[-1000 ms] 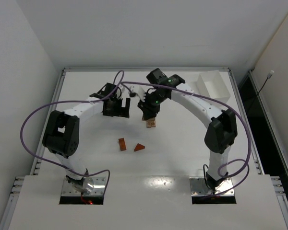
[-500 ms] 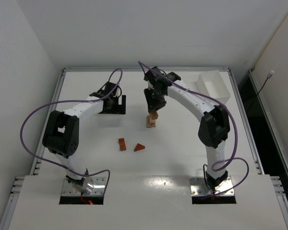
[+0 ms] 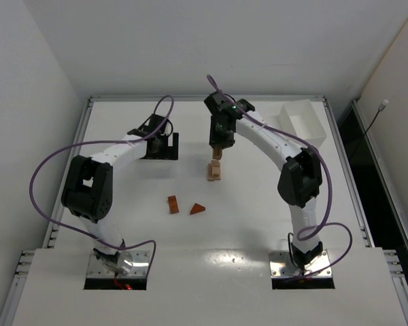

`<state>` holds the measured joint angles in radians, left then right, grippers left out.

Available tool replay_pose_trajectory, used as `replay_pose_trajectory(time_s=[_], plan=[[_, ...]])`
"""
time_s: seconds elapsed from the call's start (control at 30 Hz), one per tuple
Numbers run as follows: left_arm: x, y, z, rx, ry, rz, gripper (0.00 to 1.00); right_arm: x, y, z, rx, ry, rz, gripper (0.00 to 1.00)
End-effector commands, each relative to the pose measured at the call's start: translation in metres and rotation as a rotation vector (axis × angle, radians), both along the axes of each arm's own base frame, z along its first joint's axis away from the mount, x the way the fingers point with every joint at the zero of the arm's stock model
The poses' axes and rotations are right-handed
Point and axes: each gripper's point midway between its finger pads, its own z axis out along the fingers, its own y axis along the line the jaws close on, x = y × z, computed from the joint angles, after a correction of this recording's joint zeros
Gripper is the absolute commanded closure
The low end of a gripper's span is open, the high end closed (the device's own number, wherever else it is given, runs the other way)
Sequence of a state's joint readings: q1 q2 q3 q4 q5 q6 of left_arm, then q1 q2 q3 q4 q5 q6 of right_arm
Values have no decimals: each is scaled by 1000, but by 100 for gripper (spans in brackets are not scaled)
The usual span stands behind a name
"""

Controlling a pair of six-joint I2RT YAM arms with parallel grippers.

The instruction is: Build the wood block tower

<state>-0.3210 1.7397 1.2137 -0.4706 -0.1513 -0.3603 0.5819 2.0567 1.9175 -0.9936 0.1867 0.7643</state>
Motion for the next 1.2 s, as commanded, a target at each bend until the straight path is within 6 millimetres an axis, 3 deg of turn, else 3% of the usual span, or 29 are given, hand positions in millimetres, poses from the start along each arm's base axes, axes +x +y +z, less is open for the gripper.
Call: replay_pose_trajectory(time_s=[0.0, 0.03, 0.13, 0.37, 0.57, 0.7, 1.17], plan=[[11, -5, 10, -17, -28, 16, 4, 26, 4, 9, -8, -100, -45, 100], [11, -5, 10, -17, -28, 17, 4, 26, 4, -3, -30, -80, -32, 100], [11, -6, 10, -23, -28, 24, 3, 31, 1, -11, -63, -87, -20, 100], [14, -5, 13, -17, -39, 30, 1, 20, -5, -38, -103, -33, 21, 100], [14, -5, 9, -14, -31, 30, 1, 13, -1, -47, -106, -6, 50, 100], [16, -5, 10, -17, -39, 30, 1, 9, 7, -41, -96, -22, 68, 100], [15, -8, 10, -31, -36, 32, 1, -1, 8, -52, -101, 7, 74, 100]])
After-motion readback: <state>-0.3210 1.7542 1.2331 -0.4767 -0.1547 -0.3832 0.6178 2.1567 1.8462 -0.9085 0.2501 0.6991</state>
